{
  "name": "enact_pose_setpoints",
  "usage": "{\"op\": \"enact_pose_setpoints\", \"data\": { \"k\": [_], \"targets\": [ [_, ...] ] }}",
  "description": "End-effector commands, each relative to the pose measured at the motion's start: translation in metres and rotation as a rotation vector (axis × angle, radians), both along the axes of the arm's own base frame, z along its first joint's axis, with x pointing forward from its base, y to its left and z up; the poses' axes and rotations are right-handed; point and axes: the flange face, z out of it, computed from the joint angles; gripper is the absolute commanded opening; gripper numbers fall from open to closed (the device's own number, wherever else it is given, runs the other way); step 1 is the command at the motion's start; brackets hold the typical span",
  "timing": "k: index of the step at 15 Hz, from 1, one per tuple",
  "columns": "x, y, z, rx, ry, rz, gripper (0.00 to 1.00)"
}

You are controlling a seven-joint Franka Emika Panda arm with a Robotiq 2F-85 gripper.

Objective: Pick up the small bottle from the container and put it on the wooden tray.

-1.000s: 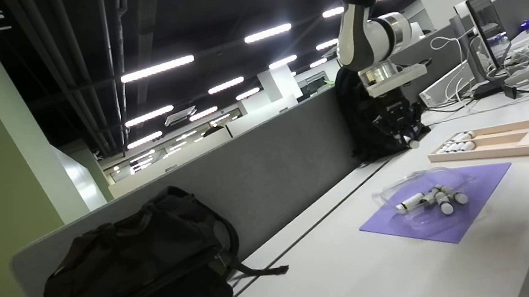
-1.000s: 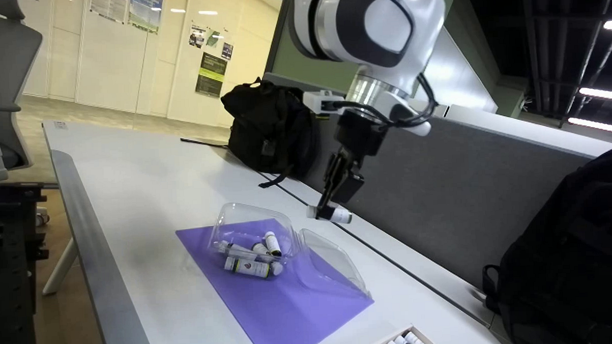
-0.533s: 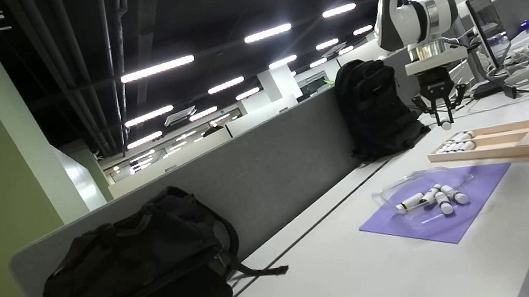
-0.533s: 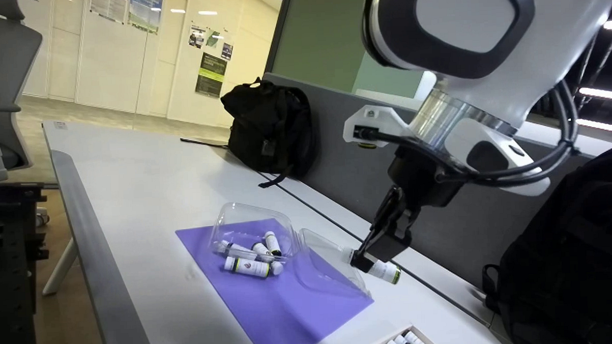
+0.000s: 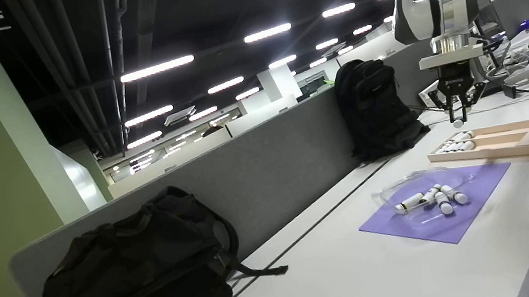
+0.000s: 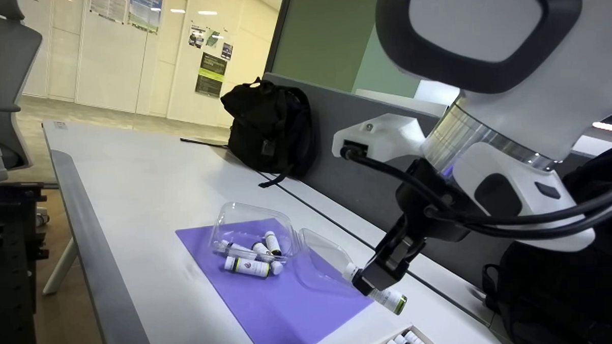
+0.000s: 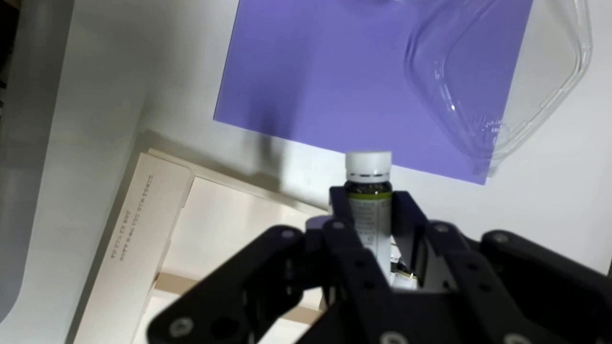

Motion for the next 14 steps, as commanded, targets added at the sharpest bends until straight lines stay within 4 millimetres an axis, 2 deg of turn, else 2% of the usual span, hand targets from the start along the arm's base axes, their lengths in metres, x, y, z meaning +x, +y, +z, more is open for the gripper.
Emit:
{"op": "enact_pose_setpoints", "data": {
  "k": [1, 4, 5, 10, 14],
  "targets": [
    [0.000, 0.000, 0.001, 0.000, 0.001, 0.000, 0.27],
    [0.000, 0.000, 0.001, 0.000, 0.001, 0.000, 0.27],
    [0.000, 0.000, 0.001, 0.000, 0.001, 0.000, 0.07],
    [0.013, -0.018, -0.027, 0.098, -0.028, -0.208, 0.07],
    [0.018, -0.020, -0.058, 0.106, 0.015, -0.288, 0.07]
  ]
}}
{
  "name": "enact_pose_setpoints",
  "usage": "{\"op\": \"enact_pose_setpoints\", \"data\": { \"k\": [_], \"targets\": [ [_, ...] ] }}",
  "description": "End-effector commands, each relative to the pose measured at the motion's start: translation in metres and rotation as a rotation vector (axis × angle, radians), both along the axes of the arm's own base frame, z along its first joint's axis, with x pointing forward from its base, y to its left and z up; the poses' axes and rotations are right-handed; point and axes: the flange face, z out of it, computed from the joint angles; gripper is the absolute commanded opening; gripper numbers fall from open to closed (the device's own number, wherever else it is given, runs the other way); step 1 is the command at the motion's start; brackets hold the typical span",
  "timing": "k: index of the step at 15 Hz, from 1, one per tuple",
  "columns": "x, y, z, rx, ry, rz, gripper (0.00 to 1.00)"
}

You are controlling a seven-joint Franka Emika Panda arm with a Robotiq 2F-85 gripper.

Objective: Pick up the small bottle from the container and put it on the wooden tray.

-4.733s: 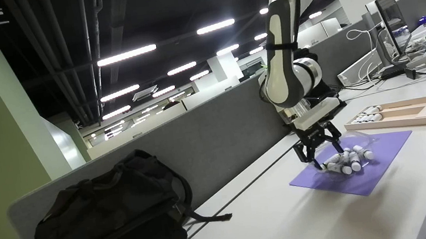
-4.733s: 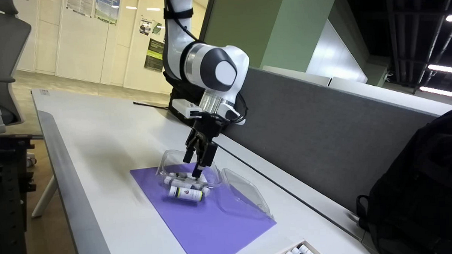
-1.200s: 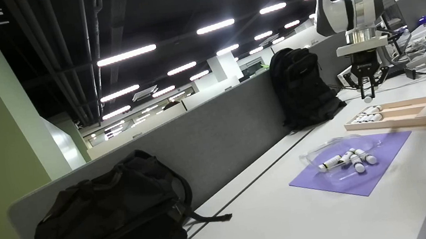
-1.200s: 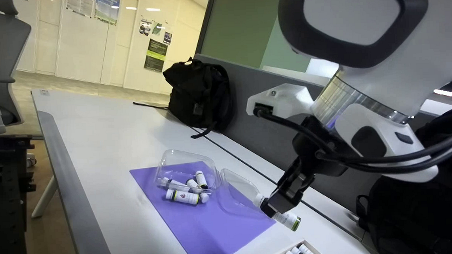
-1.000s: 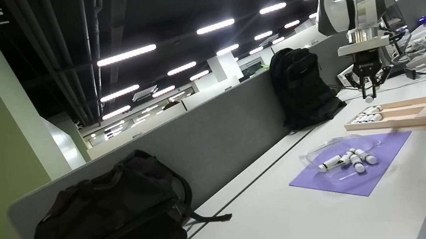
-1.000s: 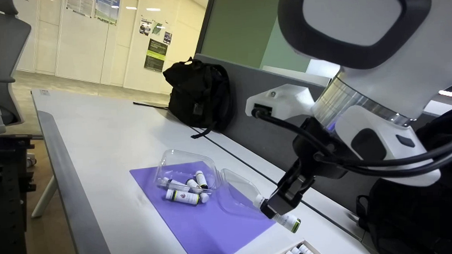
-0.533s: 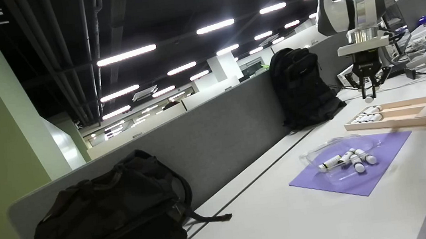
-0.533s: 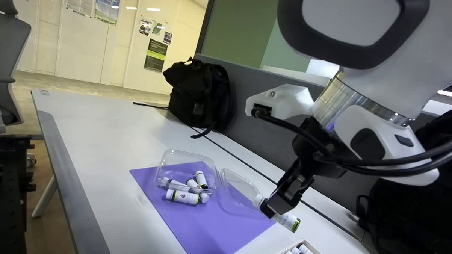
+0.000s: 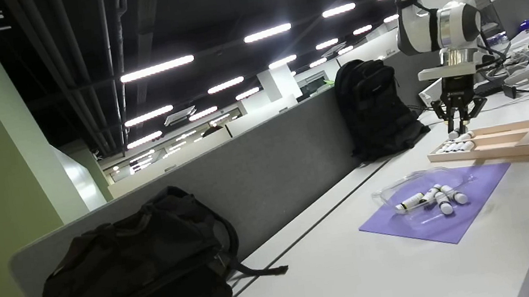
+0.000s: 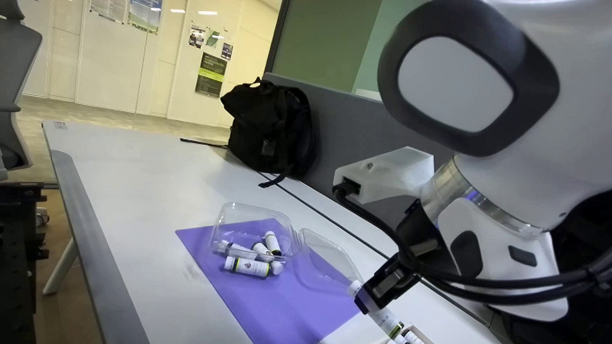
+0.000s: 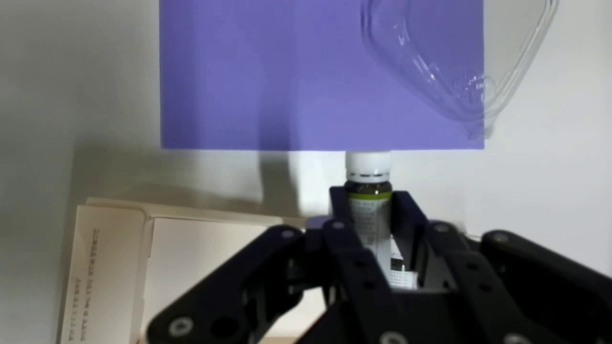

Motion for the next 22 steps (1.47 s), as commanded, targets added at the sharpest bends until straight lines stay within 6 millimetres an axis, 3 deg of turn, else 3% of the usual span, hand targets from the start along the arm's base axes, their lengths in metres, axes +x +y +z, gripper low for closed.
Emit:
{"op": "enact_pose_setpoints", "data": {
  "k": [1, 6, 15, 22],
  "targets": [
    [0.011, -0.008, -0.025, 0.005, 0.053, -0.075, 0.07],
    [0.007, -0.023, -0.056, -0.001, 0.144, -0.147, 0.07],
    [-0.006, -0.050, -0.051, 0.009, 0.153, -0.218, 0.07],
    [-0.008, -0.051, -0.061, 0.006, 0.175, -0.223, 0.07]
  ]
}}
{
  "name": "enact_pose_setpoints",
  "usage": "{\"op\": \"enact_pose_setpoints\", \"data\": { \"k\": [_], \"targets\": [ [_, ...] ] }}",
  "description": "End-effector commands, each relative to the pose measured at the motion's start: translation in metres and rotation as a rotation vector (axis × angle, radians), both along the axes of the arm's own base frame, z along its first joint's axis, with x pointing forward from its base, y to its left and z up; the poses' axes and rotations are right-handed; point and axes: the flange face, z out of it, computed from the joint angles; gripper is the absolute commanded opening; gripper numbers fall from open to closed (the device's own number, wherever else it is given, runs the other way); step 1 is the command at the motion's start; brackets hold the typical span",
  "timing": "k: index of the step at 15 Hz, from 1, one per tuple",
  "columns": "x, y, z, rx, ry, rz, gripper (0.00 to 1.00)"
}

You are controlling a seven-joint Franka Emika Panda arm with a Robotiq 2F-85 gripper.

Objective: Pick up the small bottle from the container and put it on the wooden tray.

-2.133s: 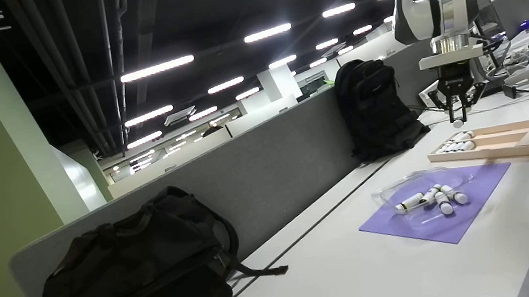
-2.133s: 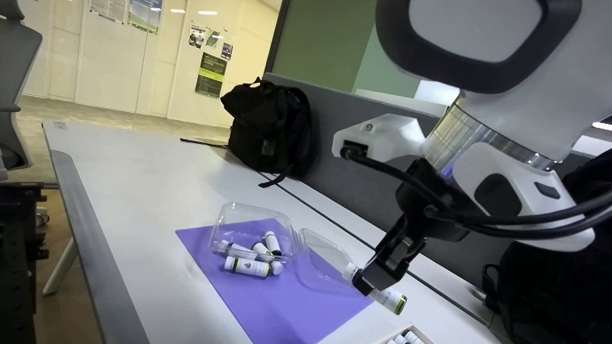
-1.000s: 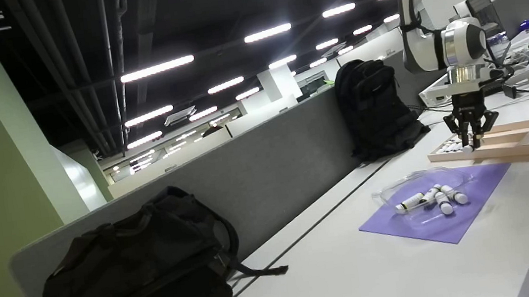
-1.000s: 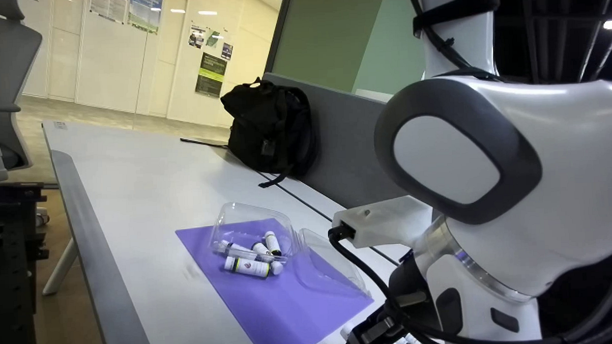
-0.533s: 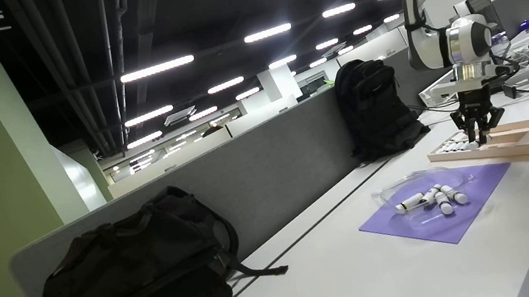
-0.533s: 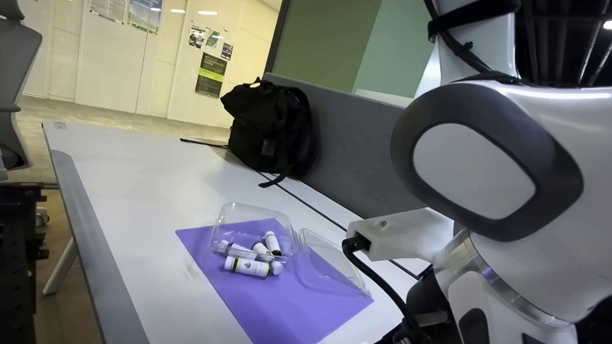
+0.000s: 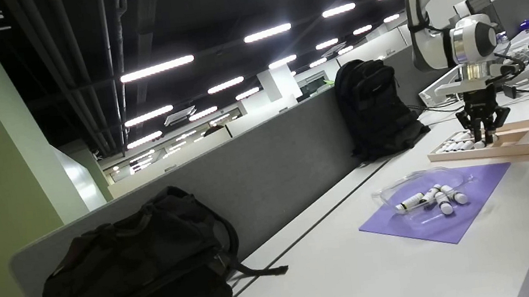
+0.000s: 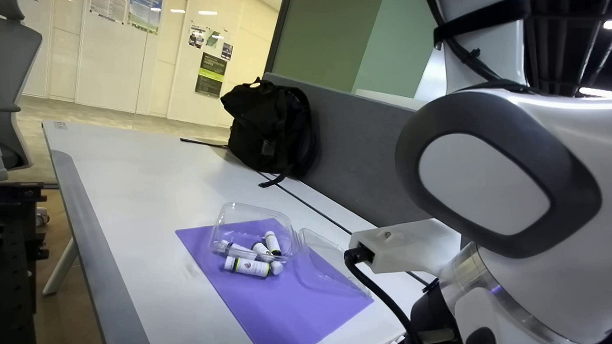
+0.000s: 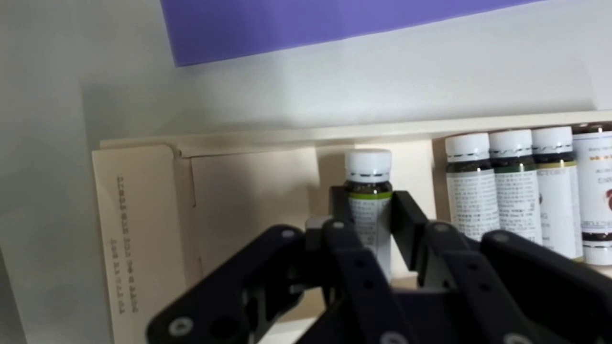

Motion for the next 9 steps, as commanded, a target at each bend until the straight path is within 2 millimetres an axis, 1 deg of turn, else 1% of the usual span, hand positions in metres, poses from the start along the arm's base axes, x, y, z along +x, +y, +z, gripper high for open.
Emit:
{"op": "enact_pose_setpoints", "data": {
  "k": [1, 6, 7, 8, 9],
  "targets": [
    [0.006, -0.003, -0.002, 0.007, 0.015, -0.013, 0.07],
    [0.007, 0.004, -0.009, 0.002, 0.031, 0.005, 0.07],
    [0.007, 0.004, -0.007, 0.002, 0.030, 0.011, 0.52],
    [0.008, 0.005, -0.003, 0.003, 0.025, 0.019, 0.53],
    [0.009, 0.006, 0.002, 0.006, 0.026, 0.031, 0.58]
  ]
}}
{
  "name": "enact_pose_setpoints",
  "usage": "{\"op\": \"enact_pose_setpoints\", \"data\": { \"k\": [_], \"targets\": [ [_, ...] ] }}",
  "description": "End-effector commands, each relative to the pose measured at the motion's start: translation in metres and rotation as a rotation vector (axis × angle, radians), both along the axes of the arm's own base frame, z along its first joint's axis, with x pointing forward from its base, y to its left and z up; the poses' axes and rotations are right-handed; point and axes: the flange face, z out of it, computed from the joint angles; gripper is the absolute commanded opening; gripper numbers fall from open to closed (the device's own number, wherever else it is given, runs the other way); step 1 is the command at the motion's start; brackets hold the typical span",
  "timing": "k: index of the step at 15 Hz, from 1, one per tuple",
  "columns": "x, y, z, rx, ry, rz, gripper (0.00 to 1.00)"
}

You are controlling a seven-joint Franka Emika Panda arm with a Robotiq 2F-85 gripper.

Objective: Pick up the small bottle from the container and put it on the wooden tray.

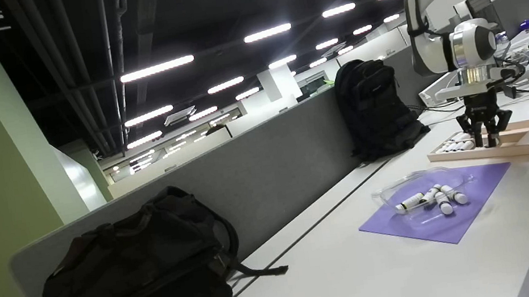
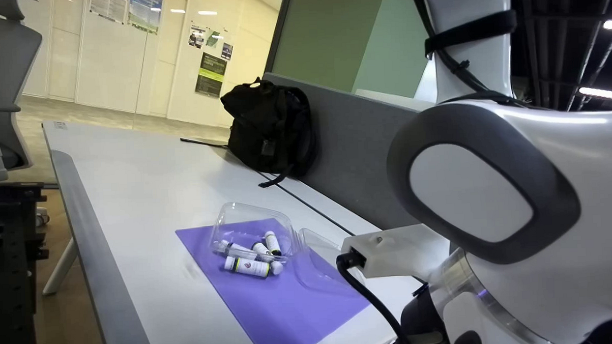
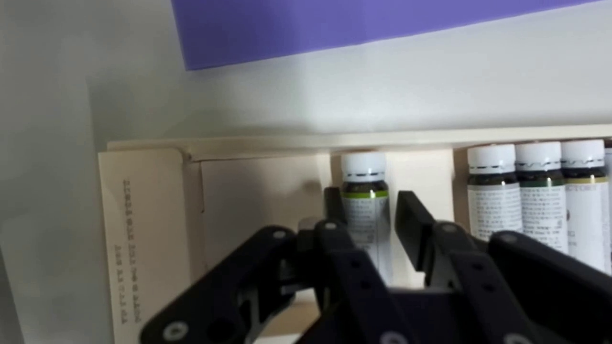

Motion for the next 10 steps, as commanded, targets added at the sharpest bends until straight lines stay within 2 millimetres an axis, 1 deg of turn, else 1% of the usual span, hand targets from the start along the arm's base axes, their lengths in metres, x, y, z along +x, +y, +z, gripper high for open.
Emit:
{"op": "enact_pose_setpoints", "data": {
  "k": [1, 5, 6, 7, 9, 10],
  "targets": [
    [0.009, 0.001, 0.019, 0.005, -0.005, 0.020, 0.66],
    [0.015, 0.006, 0.056, 0.041, -0.048, 0.074, 0.94],
    [0.014, 0.005, 0.029, 0.012, -0.026, 0.078, 0.98],
    [0.016, 0.005, 0.037, 0.013, -0.039, 0.080, 0.81],
    [0.015, 0.006, 0.035, 0.014, -0.036, 0.082, 0.95],
    [0.014, 0.006, 0.032, 0.015, -0.030, 0.083, 0.99]
  ]
}}
